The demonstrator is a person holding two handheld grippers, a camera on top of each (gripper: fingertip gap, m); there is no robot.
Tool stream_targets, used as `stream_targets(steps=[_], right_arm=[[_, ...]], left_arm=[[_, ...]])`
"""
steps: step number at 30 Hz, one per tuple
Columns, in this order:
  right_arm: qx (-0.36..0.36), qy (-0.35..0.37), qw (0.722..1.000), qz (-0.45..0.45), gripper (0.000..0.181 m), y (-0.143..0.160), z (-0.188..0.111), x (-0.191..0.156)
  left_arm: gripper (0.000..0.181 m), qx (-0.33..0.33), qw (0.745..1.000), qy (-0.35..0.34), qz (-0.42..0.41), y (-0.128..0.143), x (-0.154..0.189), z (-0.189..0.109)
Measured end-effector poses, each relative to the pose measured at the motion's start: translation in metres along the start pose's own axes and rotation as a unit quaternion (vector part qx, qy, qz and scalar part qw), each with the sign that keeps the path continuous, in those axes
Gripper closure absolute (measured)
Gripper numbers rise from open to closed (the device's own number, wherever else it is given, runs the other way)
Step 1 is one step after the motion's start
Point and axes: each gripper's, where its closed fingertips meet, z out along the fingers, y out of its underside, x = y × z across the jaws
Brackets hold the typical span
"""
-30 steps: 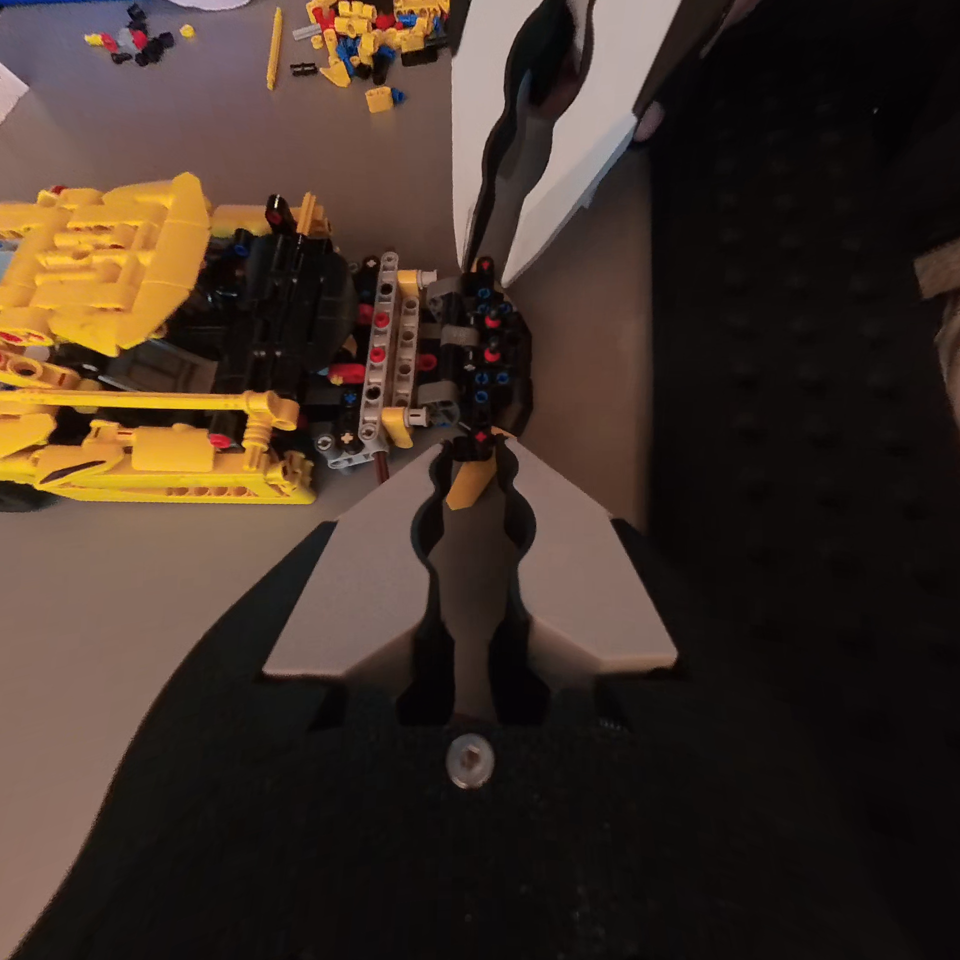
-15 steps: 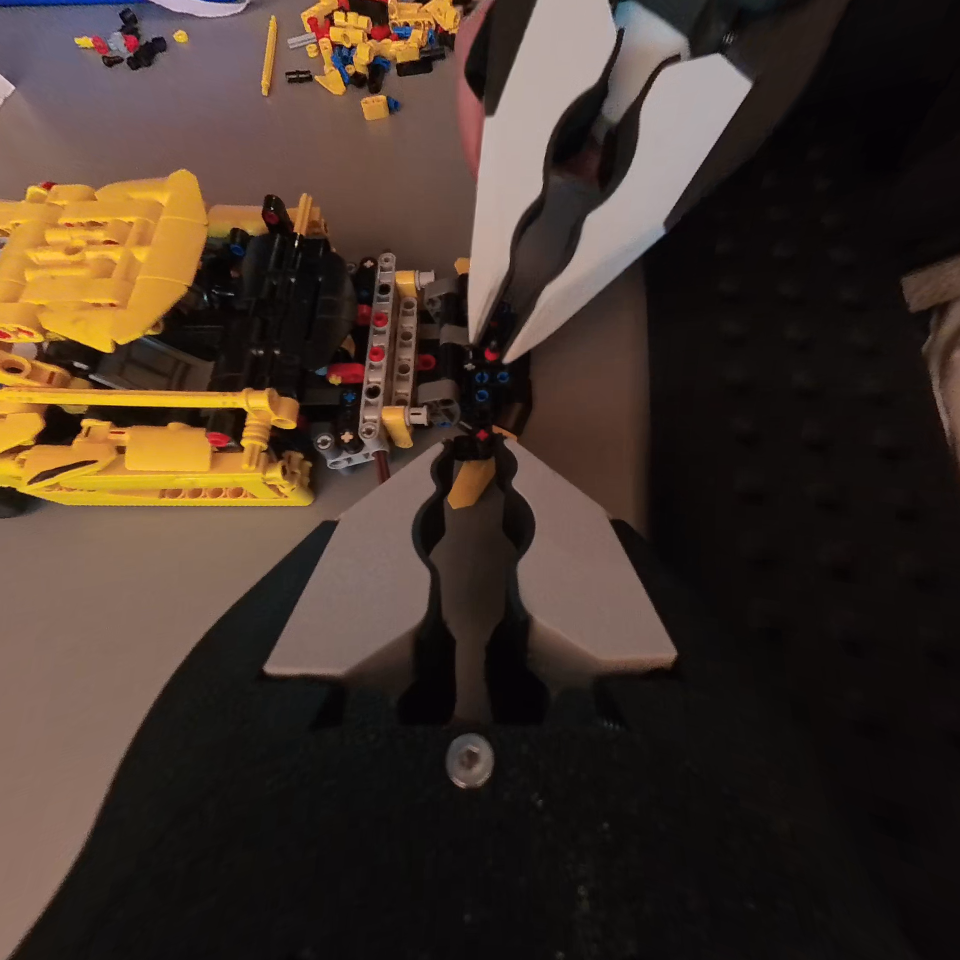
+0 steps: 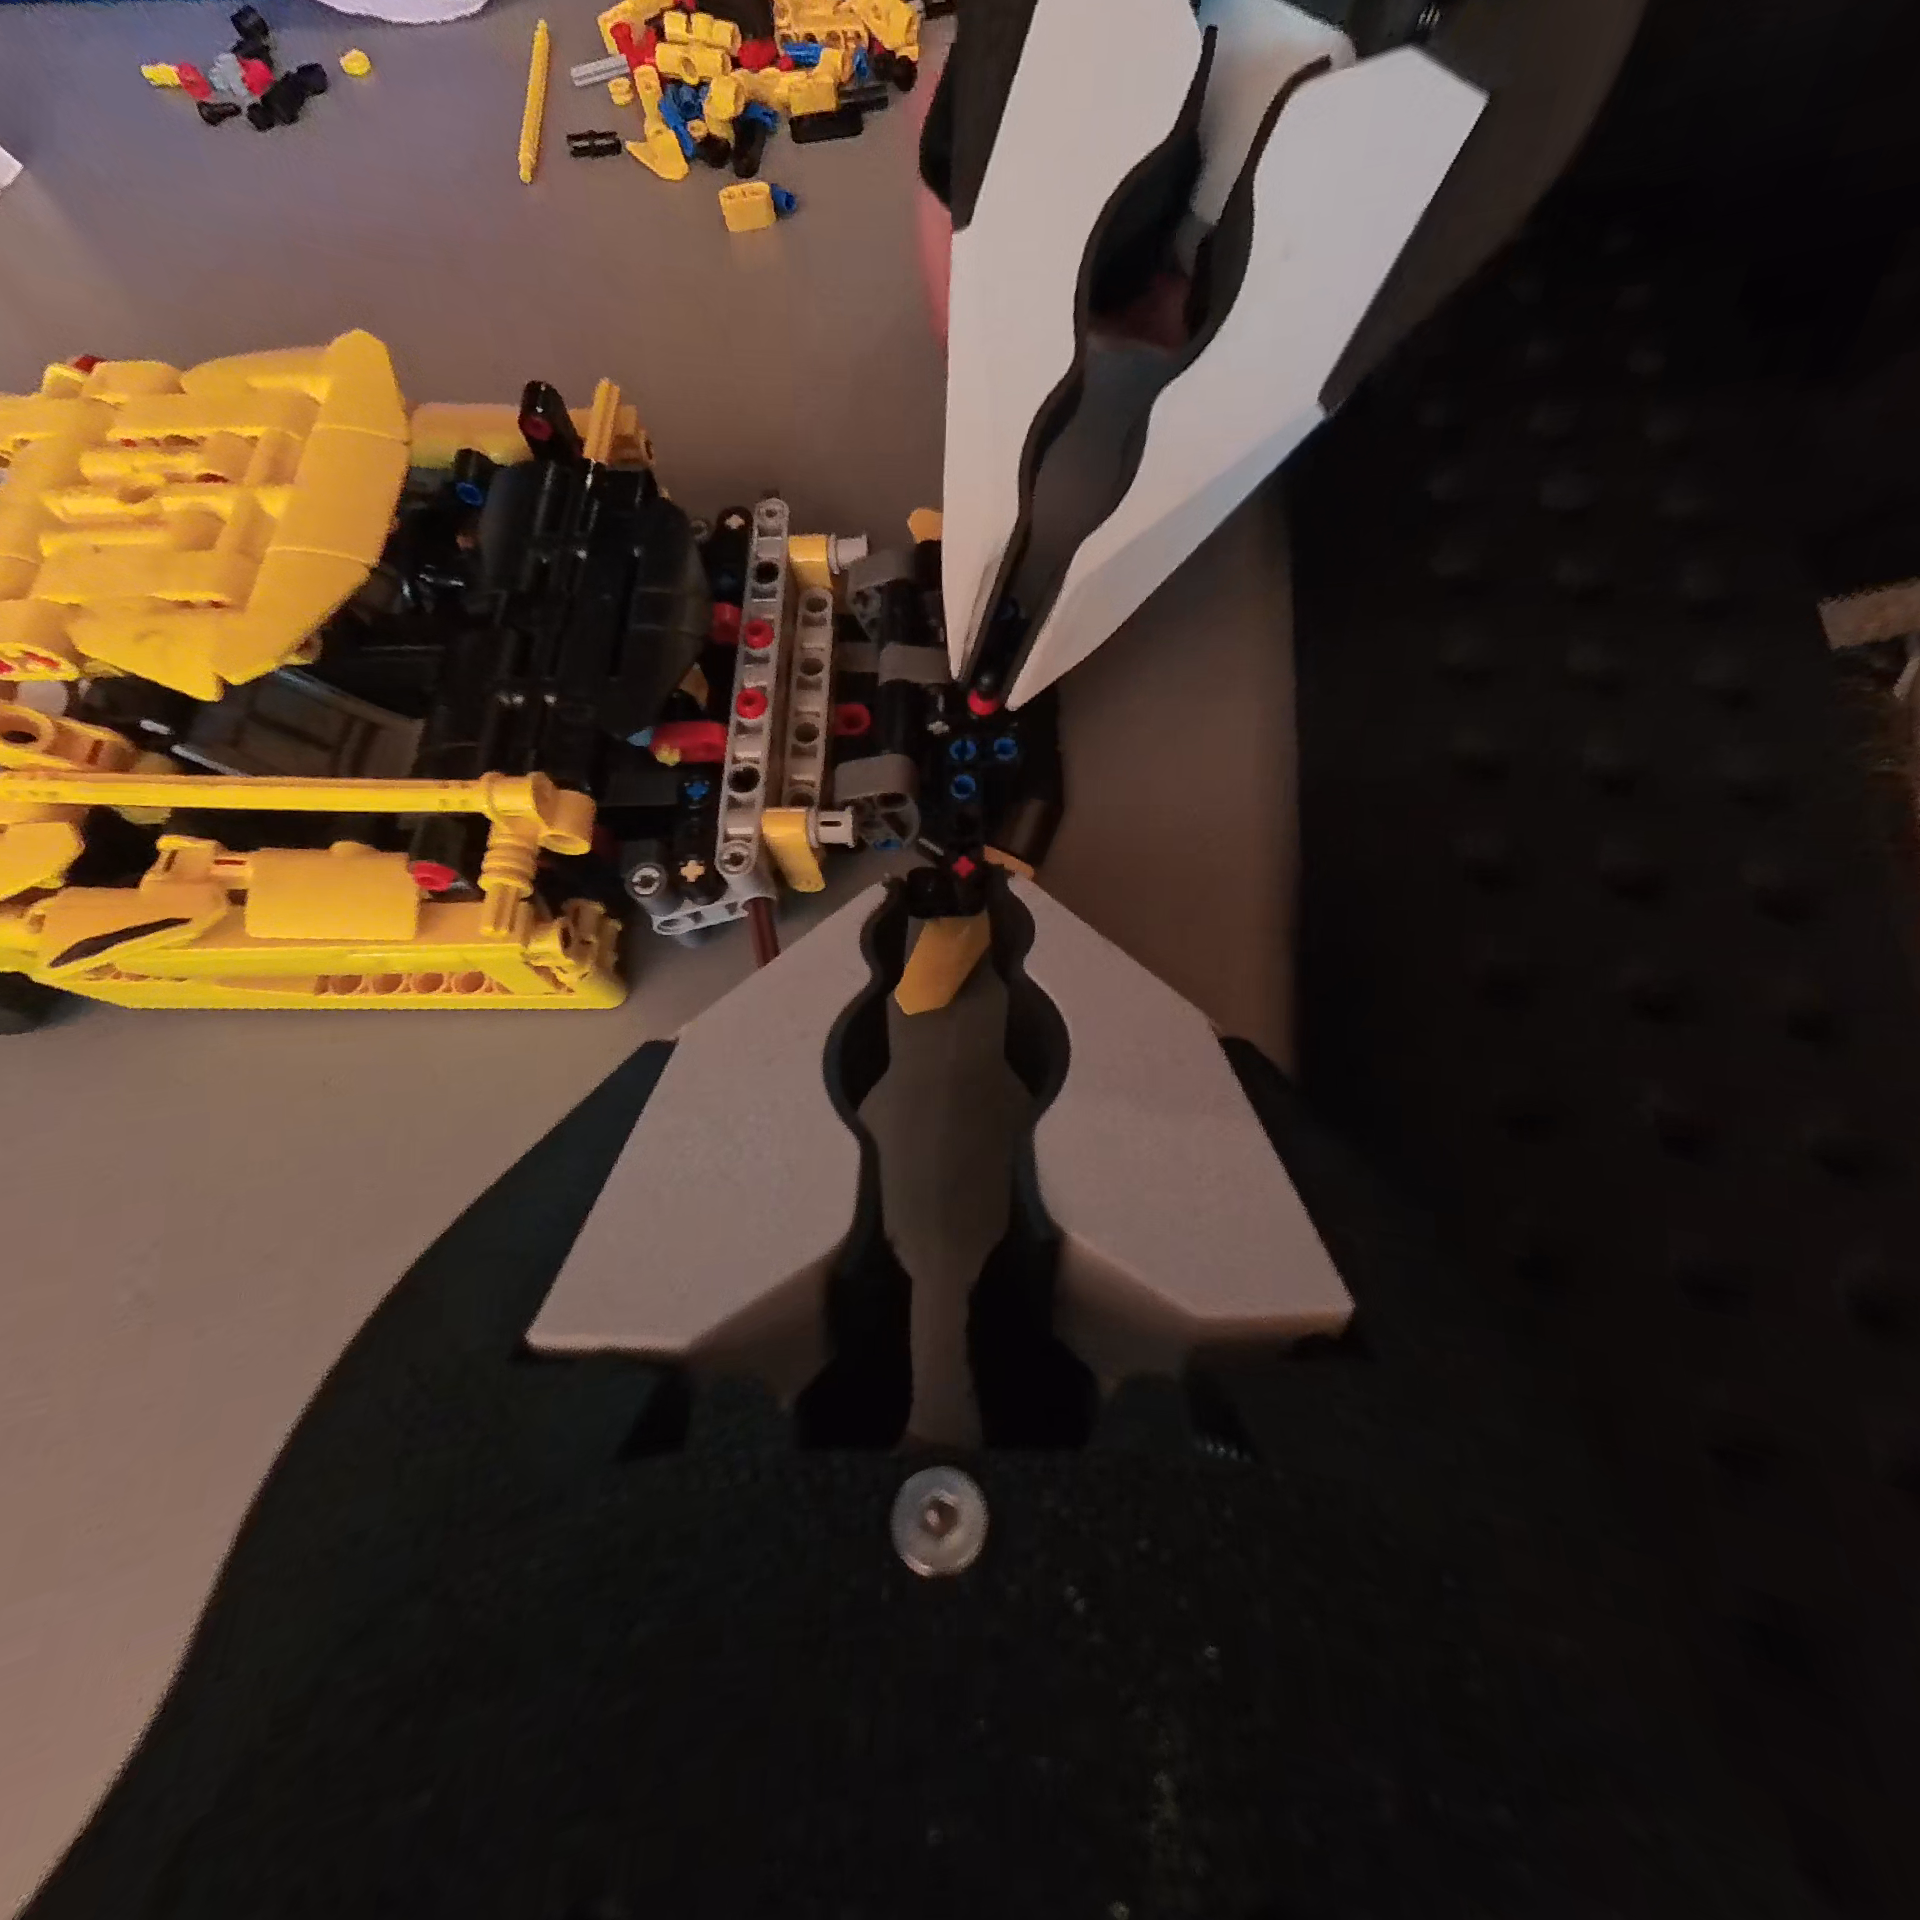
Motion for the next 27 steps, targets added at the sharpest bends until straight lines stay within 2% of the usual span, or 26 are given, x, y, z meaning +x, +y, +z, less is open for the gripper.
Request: stream_targets(steps=[4,10,18,27], right_arm=[[-0.006,-0.021,0.999,0.031,0.177,0.0022,0.0005,-0.0011],[-0.019,-0.010,0.999,0.026,0.176,0.0042,0.0032,0.0001],[-0.010,-0.057,0.995,0.077,0.177,0.0026,-0.0011,-0.0028],[0.001,-0.073,0.993,0.096,0.178,-0.0005,-0.0035,-0.0024]], left_arm=[[0.166,0.000,1.000,-0.003,0.004,0.0000,0.0001,0.0001],[0.166,-0.001,1.000,-0.010,0.001,0.0001,-0.0018,0.0003],[0.166,-0.002,1.000,0.002,0.006,0.0003,0.0019,0.0008],[0.166,-0.004,1.000,0.007,0.002,0.0012,0.0026,0.0009]])
